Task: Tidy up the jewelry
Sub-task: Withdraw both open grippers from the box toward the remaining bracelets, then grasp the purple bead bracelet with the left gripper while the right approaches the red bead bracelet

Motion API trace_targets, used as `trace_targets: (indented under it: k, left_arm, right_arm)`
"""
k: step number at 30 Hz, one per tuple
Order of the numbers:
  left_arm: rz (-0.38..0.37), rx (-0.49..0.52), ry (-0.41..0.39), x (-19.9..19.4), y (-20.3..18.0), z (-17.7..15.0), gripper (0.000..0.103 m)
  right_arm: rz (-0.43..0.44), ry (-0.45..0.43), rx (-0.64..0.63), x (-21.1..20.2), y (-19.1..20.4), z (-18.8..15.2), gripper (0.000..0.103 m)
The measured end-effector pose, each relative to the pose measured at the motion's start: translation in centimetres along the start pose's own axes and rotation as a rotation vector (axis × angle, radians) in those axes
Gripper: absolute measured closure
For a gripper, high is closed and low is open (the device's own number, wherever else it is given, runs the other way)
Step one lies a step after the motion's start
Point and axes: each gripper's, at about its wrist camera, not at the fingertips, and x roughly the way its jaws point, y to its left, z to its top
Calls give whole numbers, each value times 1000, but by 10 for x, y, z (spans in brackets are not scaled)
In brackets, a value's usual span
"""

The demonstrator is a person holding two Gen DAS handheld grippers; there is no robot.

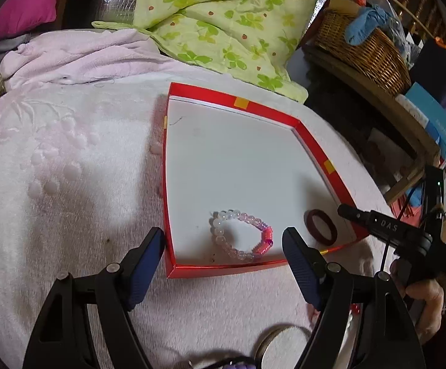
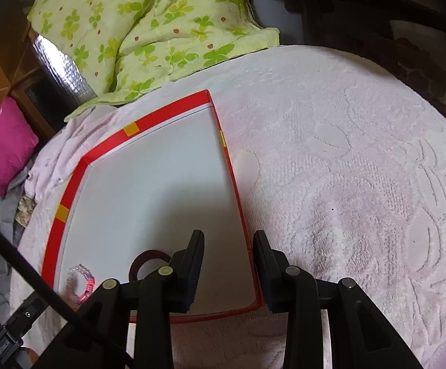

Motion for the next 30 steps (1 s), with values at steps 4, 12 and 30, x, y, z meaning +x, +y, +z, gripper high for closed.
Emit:
trace_targets:
  k: [4, 12, 30]
  left_arm:
    - [10, 18, 0, -11, -3, -9, 24]
    - [43, 32, 15, -22, -4, -25, 24]
    - [96, -44, -79, -97, 29, -51, 23]
  right_arm:
    - [9, 5, -14, -5, -1, -4, 68]
    - [32, 13, -41, -13, 1, -17, 68]
    - [104, -60, 94, -88, -48, -31, 63]
